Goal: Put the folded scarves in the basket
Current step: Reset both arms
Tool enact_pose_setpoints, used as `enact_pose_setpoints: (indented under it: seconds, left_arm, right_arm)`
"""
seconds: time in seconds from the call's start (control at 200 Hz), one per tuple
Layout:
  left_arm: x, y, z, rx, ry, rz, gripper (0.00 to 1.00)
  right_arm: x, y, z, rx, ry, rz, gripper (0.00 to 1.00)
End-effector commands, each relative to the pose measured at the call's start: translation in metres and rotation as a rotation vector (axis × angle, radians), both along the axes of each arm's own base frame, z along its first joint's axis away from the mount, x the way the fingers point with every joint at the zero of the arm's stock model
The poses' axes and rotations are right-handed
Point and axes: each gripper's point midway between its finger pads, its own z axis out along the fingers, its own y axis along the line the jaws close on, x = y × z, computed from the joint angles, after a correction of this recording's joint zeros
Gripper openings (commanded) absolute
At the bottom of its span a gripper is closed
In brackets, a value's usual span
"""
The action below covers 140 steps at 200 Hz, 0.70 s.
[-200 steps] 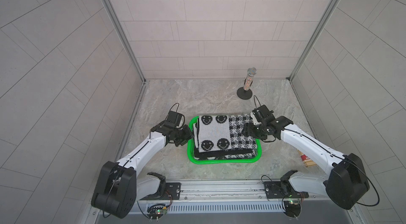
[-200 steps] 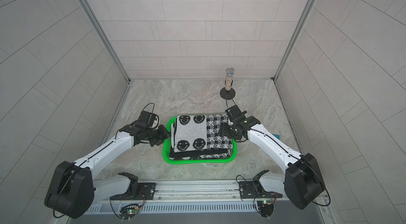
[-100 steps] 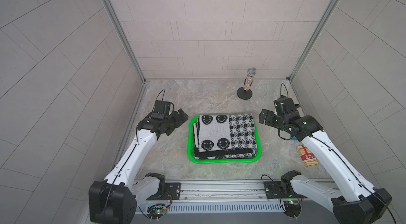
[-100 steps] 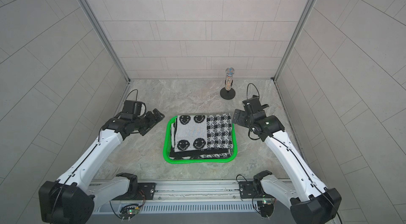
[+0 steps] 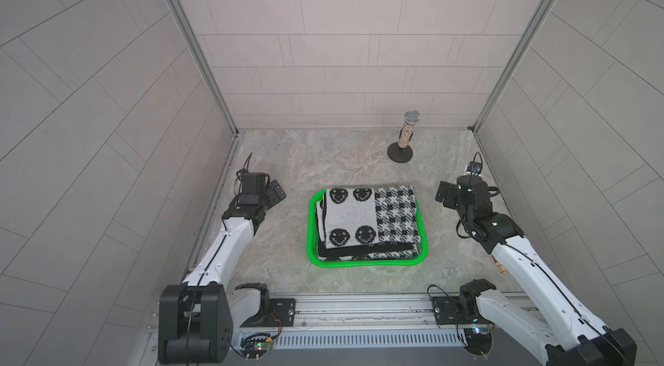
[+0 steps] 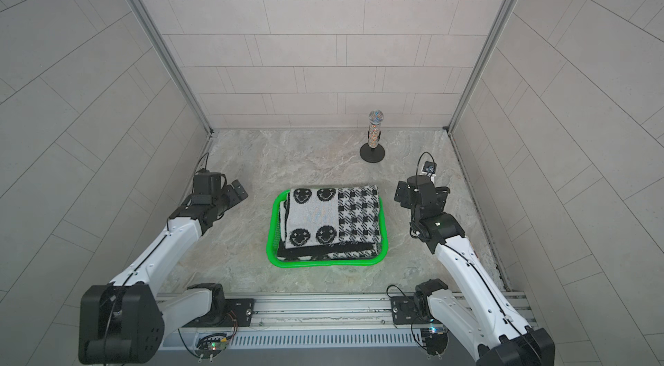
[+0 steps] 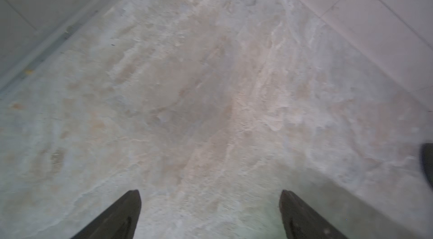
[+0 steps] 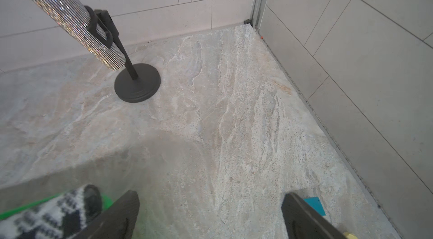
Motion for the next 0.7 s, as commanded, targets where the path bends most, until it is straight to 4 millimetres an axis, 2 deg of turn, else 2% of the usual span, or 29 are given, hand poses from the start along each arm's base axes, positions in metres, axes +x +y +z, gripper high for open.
enact_pose_setpoints:
  seconds: [0.0,0.1,0.21,0.28,0.345,0.465,0.55,0.695]
  left_arm:
    - [0.013,0.037,0.051,0.282,-0.363,0.119,1.00]
    - [0.025,0.031,0.048,0.411,-0.397,0.016,1.00]
    - [0.035,0.029,0.039,0.449,-0.361,-0.012,1.00]
    - [0.040,0.035,0.031,0.452,-0.310,0.021,1.00]
    - [0.048,0.028,0.025,0.452,-0.283,-0.026,1.00]
    - [0.045,0.027,0.007,0.467,-0.246,-0.020,1.00]
    - [0.041,0.031,-0.003,0.464,-0.282,0.017,1.00]
    - [0.054,0.021,-0.006,0.493,-0.269,-0.031,1.00]
  right_arm:
    - [0.017,-0.009,0.016,-0.103,-0.192,-0.018,1.00]
    - [0.021,-0.014,-0.005,-0.173,-0.198,-0.024,1.00]
    - [0.026,-0.018,-0.022,-0.210,-0.174,-0.041,1.00]
    - [0.030,-0.018,-0.032,-0.235,-0.141,-0.042,1.00]
    - [0.034,-0.020,-0.042,-0.249,-0.122,-0.047,1.00]
    - [0.043,-0.021,-0.059,-0.255,-0.130,-0.038,1.00]
    - [0.050,-0.020,-0.068,-0.258,-0.153,-0.031,1.00]
    - [0.064,-0.018,-0.067,-0.280,-0.193,0.000,1.00]
